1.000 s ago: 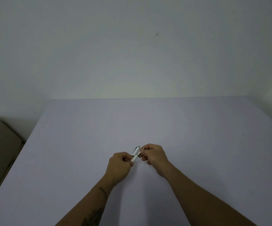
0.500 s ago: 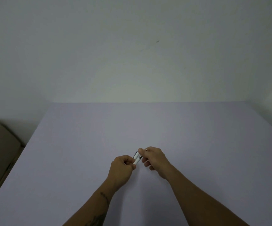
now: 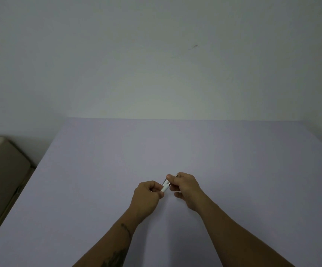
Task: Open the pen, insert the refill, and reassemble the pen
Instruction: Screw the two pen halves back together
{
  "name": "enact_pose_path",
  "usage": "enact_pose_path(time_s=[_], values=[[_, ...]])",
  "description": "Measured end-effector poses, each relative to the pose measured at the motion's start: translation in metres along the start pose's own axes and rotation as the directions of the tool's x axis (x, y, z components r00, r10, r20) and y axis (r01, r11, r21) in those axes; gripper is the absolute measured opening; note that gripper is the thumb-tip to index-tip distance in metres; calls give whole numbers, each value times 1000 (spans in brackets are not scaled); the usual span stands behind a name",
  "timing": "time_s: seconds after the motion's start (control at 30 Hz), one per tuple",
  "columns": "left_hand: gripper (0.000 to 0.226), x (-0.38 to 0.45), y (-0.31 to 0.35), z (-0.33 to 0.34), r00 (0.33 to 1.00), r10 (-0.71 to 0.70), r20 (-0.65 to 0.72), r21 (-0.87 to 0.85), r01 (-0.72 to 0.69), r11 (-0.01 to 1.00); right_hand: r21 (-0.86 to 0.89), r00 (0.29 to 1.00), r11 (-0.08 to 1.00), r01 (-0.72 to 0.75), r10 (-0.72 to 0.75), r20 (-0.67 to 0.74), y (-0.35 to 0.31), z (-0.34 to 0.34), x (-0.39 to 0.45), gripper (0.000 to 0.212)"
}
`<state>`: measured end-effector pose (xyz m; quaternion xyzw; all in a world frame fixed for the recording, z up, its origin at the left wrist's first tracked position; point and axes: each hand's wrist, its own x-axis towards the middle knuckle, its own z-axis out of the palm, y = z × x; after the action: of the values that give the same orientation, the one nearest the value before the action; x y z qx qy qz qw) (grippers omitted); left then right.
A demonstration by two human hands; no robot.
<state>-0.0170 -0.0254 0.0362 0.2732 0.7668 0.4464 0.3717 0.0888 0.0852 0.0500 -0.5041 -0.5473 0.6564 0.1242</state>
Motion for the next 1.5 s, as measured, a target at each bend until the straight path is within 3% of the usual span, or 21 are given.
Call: enact_pose_path(time_s=[0.1, 0.23, 0.37, 0.53, 0.63, 0.73, 0.8, 0.97, 1.1, 1.3, 1.37, 1.5], values=[[15, 1, -1, 0, 1000, -12, 5, 3, 12, 1000, -139, 999, 990, 25, -31, -40, 0, 1, 0, 31], [14, 3, -4, -3, 999, -38, 0, -12, 38, 999, 153, 988, 978, -142, 130, 87, -5, -4, -1, 31], [13, 3, -5, -3, 999, -42, 4, -19, 42, 999, 253, 971, 956, -151, 95, 220, -3, -11, -1, 24], [14, 4, -3, -3, 1000, -28, 8, -4, 28, 1000, 127, 996, 991, -43, 32, 87, -1, -6, -1, 18], [14, 3, -1, -2, 1000, -12, 13, 19, 12, 1000, 6, 1000, 1000, 10, -10, -22, 1, -1, 0, 30], [15, 1, 0, 0, 1000, 4, 21, 51, -5, 999, -116, 998, 993, 12, -20, -63, 0, 2, -2, 23], [14, 0, 0, -1, 1000, 6, 19, 58, -7, 998, -118, 999, 993, -30, 24, -45, -1, 1, -4, 20], [11, 2, 1, -5, 1000, -7, -6, 53, 8, 999, 100, 990, 991, -90, 79, 116, -3, -9, -4, 19], [10, 3, 3, -3, 1000, -6, 2, 56, 6, 998, 24, 999, 999, -31, 30, 29, -1, -7, -1, 14], [11, 1, 5, 4, 1000, 17, 2, 94, -17, 995, -151, 991, 988, 29, -49, -126, 5, 2, 4, 31], [15, 1, 3, 3, 1000, 9, 0, 97, -9, 995, -135, 996, 991, -2, -10, -91, 4, 0, 2, 27], [17, 2, 0, 2, 1000, 4, -7, 99, -3, 995, 60, 994, 996, -73, 68, 88, 3, -9, 1, 15]])
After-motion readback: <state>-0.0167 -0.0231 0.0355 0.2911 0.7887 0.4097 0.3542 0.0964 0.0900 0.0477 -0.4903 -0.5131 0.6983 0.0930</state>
